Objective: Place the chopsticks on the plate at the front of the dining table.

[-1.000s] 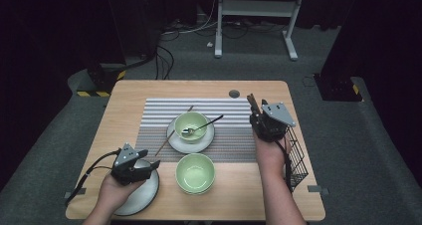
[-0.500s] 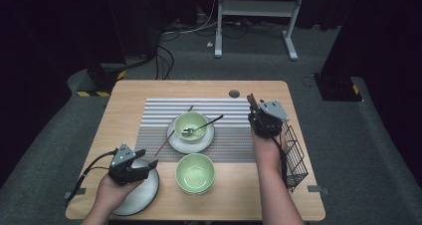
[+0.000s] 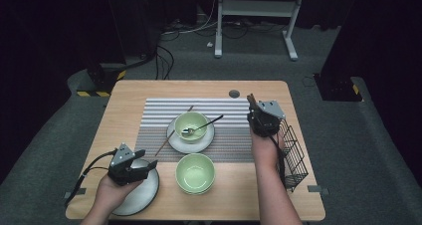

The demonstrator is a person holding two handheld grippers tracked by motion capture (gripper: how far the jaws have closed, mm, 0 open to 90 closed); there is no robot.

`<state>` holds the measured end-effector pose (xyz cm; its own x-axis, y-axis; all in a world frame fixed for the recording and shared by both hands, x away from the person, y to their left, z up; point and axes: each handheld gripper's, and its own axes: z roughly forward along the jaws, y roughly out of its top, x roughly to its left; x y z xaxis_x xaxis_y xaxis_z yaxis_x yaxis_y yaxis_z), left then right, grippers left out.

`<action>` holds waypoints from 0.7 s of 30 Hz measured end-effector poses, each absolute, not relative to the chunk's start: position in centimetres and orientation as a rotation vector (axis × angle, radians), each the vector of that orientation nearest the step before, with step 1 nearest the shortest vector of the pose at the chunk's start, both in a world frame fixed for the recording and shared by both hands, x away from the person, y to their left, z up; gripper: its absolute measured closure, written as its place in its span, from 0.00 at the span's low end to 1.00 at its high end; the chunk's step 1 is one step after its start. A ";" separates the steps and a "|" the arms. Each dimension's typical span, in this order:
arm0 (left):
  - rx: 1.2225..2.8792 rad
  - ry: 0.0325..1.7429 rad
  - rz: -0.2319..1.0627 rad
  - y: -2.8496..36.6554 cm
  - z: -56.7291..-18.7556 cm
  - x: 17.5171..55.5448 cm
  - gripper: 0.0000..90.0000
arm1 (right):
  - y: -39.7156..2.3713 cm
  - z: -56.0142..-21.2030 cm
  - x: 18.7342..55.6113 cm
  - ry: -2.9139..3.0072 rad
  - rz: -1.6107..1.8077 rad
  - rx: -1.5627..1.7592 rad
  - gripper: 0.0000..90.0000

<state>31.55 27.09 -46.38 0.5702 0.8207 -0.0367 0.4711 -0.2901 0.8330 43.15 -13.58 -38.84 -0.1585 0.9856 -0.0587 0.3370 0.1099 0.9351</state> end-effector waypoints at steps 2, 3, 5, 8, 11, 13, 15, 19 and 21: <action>1.940 1.039 0.511 27.1 -46.4 31.5 0.40 | -13.5 -38.9 43.2 1.616 1.062 1.321 0.75; 1.940 1.039 0.510 27.1 -46.4 31.5 0.40 | -13.5 -38.9 43.1 1.615 1.060 1.320 0.74; 1.935 1.037 0.496 27.1 -46.3 31.5 0.40 | -13.5 -38.9 43.1 1.613 1.062 1.323 0.74; 1.935 1.034 0.495 27.1 -46.3 31.5 0.40 | -13.5 -38.9 43.2 1.617 1.060 1.322 0.75; 1.938 1.035 0.493 27.1 -46.4 31.6 0.40 | -13.4 -38.9 43.1 1.620 1.058 1.320 0.77; 1.936 1.035 0.488 27.1 -46.4 31.6 0.40 | -13.4 -38.8 43.1 1.619 1.058 1.323 0.79; 1.932 1.033 0.484 27.2 -46.4 31.6 0.40 | -13.4 -38.8 43.1 1.618 1.052 1.316 0.81; 1.931 1.034 0.478 27.2 -46.4 31.6 0.40 | -13.4 -38.6 42.9 1.615 1.045 1.313 0.84; 1.931 1.035 0.476 27.2 -46.4 31.6 0.40 | -13.5 -38.6 42.8 1.612 1.037 1.307 0.84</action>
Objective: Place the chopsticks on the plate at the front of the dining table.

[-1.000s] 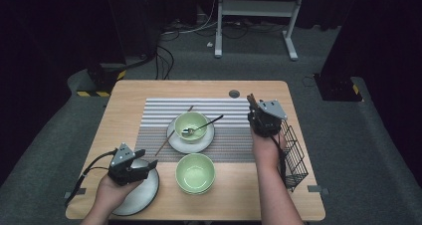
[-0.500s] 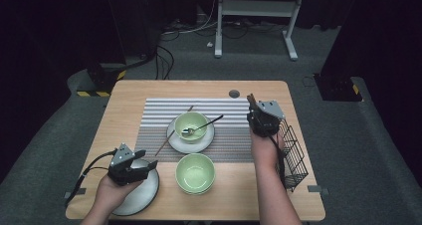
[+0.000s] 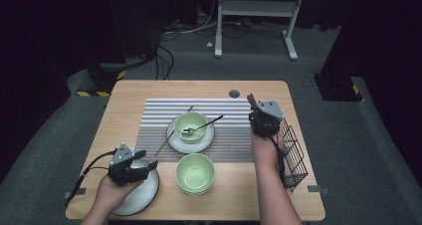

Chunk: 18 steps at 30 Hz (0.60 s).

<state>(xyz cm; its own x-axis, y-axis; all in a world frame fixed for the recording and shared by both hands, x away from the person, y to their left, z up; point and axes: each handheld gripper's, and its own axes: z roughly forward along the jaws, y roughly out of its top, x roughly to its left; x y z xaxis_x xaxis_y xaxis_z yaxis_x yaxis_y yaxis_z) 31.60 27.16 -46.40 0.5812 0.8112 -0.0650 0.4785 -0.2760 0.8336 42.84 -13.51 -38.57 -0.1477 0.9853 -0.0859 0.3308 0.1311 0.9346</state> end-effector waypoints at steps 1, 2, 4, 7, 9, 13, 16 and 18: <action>1.931 1.035 0.476 27.2 -46.4 31.6 0.40 | -13.5 -38.5 42.8 1.609 1.034 1.305 0.85; 1.932 1.036 0.476 27.2 -46.4 31.6 0.40 | -13.6 -38.5 42.7 1.607 1.033 1.303 0.85; 1.930 1.036 0.474 27.2 -46.4 31.6 0.40 | -13.6 -38.4 42.6 1.604 1.032 1.301 0.85; 1.930 1.036 0.475 27.2 -46.4 31.6 0.40 | -13.8 -38.2 42.2 1.598 1.034 1.290 0.85; 1.926 1.038 0.475 27.2 -46.4 31.7 0.40 | -13.8 -38.0 41.9 1.594 1.035 1.283 0.86; 1.911 1.045 0.479 27.5 -46.3 31.7 0.40 | -14.0 -37.8 41.2 1.593 1.042 1.263 0.86; 1.910 1.047 0.484 27.7 -46.3 31.7 0.40 | -14.3 -37.7 40.6 1.587 1.046 1.248 0.87; 1.911 1.047 0.485 27.7 -46.3 31.7 0.40 | -14.4 -37.6 40.5 1.586 1.051 1.247 0.87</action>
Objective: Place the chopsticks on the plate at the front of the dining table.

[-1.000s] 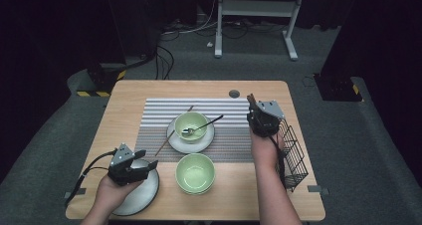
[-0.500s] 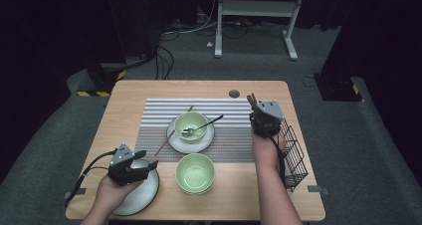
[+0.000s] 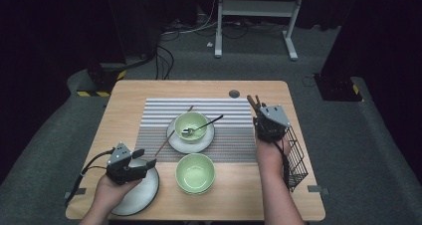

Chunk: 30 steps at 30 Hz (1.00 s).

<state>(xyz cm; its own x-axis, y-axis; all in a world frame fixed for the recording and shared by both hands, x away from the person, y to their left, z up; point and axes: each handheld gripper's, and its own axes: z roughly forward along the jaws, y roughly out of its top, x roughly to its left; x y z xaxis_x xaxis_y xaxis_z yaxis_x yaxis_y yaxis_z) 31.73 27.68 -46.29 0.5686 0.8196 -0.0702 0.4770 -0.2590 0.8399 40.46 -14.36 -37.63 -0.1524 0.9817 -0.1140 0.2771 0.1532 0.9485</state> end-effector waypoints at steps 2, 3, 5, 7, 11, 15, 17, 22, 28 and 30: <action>1.917 1.052 0.480 27.6 -46.5 31.8 0.40 | -14.6 -37.5 39.9 1.583 1.056 1.233 0.87; 1.921 1.053 0.479 27.5 -46.5 31.9 0.40 | -14.6 -37.4 39.6 1.583 1.055 1.226 0.87; 1.925 1.051 0.480 27.5 -46.6 31.9 0.40 | -14.8 -37.3 39.2 1.578 1.056 1.218 0.87; 1.925 1.051 0.480 27.4 -46.7 31.9 0.40 | -15.0 -37.3 38.8 1.569 1.070 1.218 0.87; 1.915 1.043 0.476 27.4 -46.5 31.8 0.40 | -15.5 -37.1 38.2 1.555 1.086 1.213 0.87; 1.916 1.042 0.476 27.3 -46.5 31.8 0.40 | -16.1 -36.8 37.8 1.541 1.091 1.211 0.88; 1.918 1.044 0.476 27.3 -46.6 31.8 0.40 | -16.2 -36.7 37.7 1.539 1.094 1.218 0.88; 1.922 1.047 0.475 27.3 -46.8 31.8 0.41 | -16.6 -36.4 37.4 1.522 1.100 1.213 0.90; 1.913 1.043 0.479 27.5 -46.6 31.8 0.41 | -16.6 -36.1 37.1 1.521 1.101 1.198 0.92; 1.910 1.045 0.477 27.5 -46.6 31.8 0.41 | -16.6 -36.0 37.0 1.519 1.106 1.200 0.92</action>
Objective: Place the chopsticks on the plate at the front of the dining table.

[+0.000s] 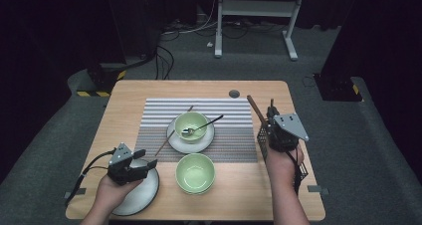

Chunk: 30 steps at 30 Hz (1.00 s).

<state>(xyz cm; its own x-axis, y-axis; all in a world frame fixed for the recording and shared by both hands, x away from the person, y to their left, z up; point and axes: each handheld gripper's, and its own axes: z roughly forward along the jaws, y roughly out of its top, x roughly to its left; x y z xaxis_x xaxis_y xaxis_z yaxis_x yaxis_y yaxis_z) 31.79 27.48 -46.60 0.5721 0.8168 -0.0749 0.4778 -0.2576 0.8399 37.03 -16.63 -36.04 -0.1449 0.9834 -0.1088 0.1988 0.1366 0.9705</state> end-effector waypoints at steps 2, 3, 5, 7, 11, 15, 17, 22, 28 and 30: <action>1.911 1.043 0.477 27.5 -46.6 31.8 0.41 | -16.7 -36.0 36.9 1.512 1.109 1.198 0.92; 1.911 1.043 0.477 27.5 -46.6 31.8 0.41 | -16.7 -35.9 36.9 1.506 1.113 1.198 0.92; 1.910 1.044 0.477 27.5 -46.6 31.8 0.41 | -16.7 -35.9 36.8 1.499 1.115 1.193 0.92; 1.909 1.042 0.480 27.5 -46.6 31.7 0.41 | -16.7 -35.8 36.7 1.493 1.119 1.190 0.92; 1.905 1.039 0.479 27.6 -46.5 31.7 0.41 | -16.8 -35.9 36.5 1.480 1.128 1.184 0.92; 1.902 1.034 0.484 27.5 -46.5 31.6 0.41 | -17.1 -36.0 36.1 1.470 1.141 1.179 0.92; 1.903 1.032 0.486 27.5 -46.5 31.6 0.41 | -17.3 -36.0 35.9 1.463 1.153 1.178 0.92; 1.903 1.030 0.486 27.4 -46.5 31.6 0.40 | -17.8 -35.6 35.4 1.437 1.176 1.171 0.92; 1.907 1.026 0.486 27.3 -46.6 31.6 0.40 | -18.3 -34.8 34.7 1.398 1.211 1.158 0.92; 1.905 1.026 0.485 27.3 -46.6 31.6 0.40 | -18.3 -34.5 34.4 1.385 1.218 1.151 0.92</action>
